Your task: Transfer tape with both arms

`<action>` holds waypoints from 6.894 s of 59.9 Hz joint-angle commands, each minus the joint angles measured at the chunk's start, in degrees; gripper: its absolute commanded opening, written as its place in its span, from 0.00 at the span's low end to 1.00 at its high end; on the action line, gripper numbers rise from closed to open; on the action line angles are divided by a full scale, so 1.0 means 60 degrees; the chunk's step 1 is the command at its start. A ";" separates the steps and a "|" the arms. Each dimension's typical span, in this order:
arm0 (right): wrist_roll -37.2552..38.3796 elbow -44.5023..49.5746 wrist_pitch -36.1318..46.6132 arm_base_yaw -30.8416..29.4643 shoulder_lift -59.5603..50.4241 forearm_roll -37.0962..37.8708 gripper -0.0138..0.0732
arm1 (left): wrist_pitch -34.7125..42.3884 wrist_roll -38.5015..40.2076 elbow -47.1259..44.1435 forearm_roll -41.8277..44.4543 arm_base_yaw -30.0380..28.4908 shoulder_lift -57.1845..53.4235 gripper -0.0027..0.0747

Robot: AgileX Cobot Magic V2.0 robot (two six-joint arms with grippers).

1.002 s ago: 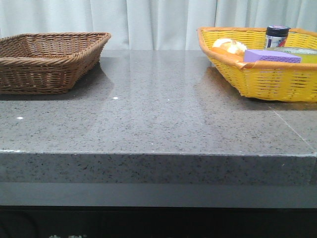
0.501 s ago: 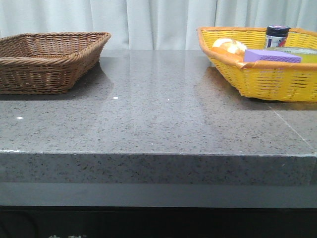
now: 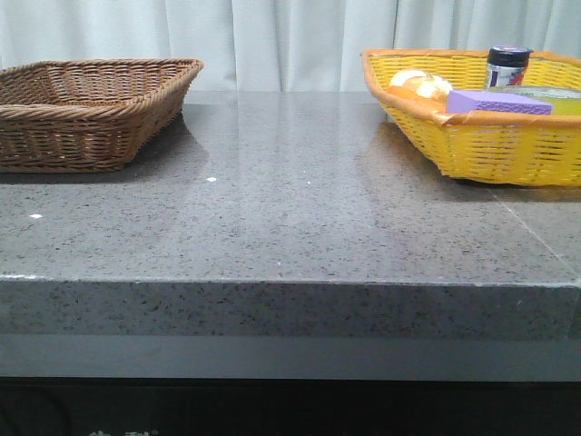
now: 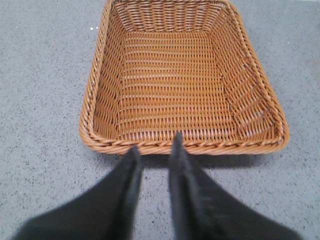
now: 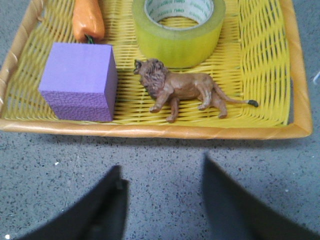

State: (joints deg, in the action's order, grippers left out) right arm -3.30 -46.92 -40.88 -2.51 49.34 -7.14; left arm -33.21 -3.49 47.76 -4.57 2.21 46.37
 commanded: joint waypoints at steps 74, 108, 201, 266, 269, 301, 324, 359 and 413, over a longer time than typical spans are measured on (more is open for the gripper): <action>0.0063 -0.9616 -0.3516 -0.1141 0.8825 -0.0074 0.84 | 0.1463 -0.0426 0.0290 -0.0252 0.6562 0.0206 0.67; 0.0063 -1.1405 -0.4076 -0.1141 1.1314 -0.0632 0.59 | 0.1463 -0.0426 0.0290 -0.0252 0.6562 0.0206 0.67; 0.0055 -1.3249 -0.4930 0.4540 1.0403 -0.0205 0.37 | 0.1481 -0.0426 0.0290 -0.0252 0.6562 0.0206 0.67; -0.0011 -1.3311 -0.5482 0.5376 1.1443 0.1045 0.74 | 0.1481 -0.0426 0.0290 -0.0252 0.6562 0.0206 0.67; -0.0011 -1.3311 -0.5445 0.5367 1.1177 0.1025 0.74 | 0.1481 -0.0426 0.0290 -0.0252 0.6562 0.0206 0.67; 0.0323 -0.9330 -0.2566 0.5367 0.6575 0.0274 0.74 | 0.1481 -0.0426 0.0290 -0.0252 0.6562 0.0206 0.67; 0.0323 -0.4104 0.0268 0.5367 0.2303 0.0251 0.74 | 0.1481 -0.0426 0.0290 -0.0252 0.6562 0.0206 0.67; 0.0323 -0.0043 0.0739 0.5367 -0.2284 0.0387 0.74 | 0.1481 -0.0426 0.0290 -0.0252 0.6562 0.0206 0.67; 0.0323 0.0068 0.0626 0.5367 -0.2552 0.0387 0.74 | -0.1990 -0.1584 0.4198 0.0200 0.6562 0.4266 0.67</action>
State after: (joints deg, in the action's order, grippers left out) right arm -1.41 -45.20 -41.21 29.68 34.05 -4.97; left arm -43.55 -10.43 67.42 -3.29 41.08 69.21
